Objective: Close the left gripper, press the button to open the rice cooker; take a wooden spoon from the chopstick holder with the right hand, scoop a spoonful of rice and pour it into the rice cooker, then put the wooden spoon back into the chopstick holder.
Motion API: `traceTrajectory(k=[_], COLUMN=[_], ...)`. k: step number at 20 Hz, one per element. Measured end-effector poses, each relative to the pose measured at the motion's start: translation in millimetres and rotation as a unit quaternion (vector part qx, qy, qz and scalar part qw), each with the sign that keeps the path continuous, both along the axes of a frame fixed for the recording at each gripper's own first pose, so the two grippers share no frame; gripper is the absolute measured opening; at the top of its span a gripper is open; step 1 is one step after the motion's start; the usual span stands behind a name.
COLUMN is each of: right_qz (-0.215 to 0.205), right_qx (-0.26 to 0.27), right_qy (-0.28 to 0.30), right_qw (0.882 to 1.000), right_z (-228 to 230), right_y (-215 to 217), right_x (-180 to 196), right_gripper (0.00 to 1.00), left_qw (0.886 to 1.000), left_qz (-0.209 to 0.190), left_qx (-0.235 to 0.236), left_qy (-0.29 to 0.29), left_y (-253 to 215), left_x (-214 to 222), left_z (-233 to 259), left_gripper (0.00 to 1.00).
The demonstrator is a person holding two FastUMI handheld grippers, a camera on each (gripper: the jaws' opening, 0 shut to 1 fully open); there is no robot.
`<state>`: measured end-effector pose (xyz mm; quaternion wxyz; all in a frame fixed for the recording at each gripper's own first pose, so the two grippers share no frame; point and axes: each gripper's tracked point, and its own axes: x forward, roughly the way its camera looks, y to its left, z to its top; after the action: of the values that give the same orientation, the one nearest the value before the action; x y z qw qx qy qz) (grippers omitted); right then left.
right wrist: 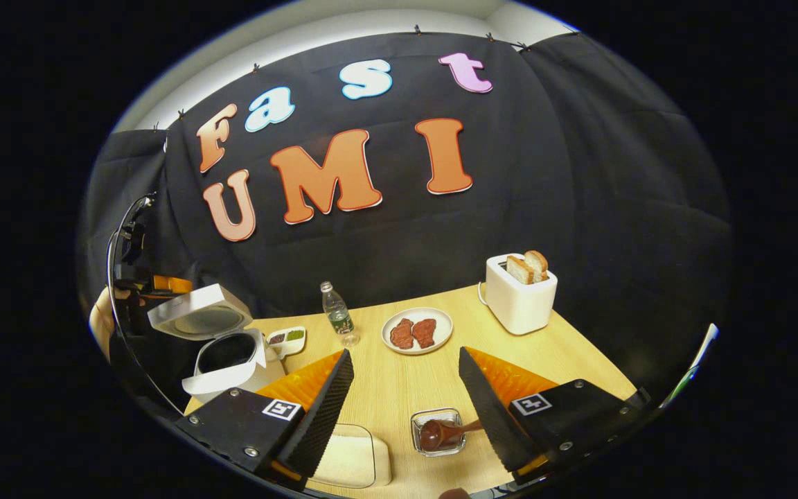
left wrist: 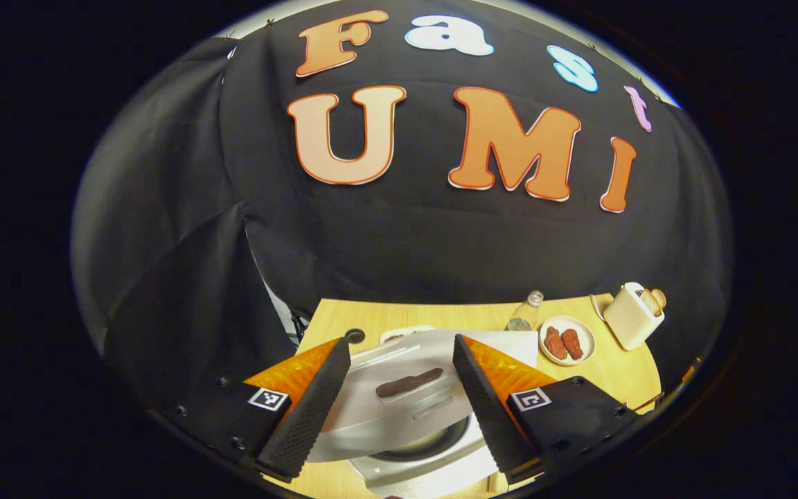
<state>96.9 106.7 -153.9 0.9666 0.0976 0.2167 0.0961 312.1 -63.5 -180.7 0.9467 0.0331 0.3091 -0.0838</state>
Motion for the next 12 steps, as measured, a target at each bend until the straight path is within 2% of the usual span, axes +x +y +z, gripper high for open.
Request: traceTrajectory(k=[2,5,12], right_qz=[0.011,0.020,0.010], right_qx=[0.006,0.008,0.012], right_qy=[0.005,0.013,0.040], right_qw=[1.000,1.000,0.999], right_z=[-3,-10,-32], right_y=[2,1,0], right_x=[-3,-9,-18], right_gripper=[0.95,0.95,0.95], left_qw=[0.999,0.999,0.999], left_qz=[0.016,0.028,0.041], left_qx=[-0.024,-0.031,0.008], left_qy=[0.021,0.022,0.011], left_y=[-1,-2,0], left_x=[-22,-40,-46], left_z=[-25,-61,-110], left_gripper=[1.00,1.00,1.00])
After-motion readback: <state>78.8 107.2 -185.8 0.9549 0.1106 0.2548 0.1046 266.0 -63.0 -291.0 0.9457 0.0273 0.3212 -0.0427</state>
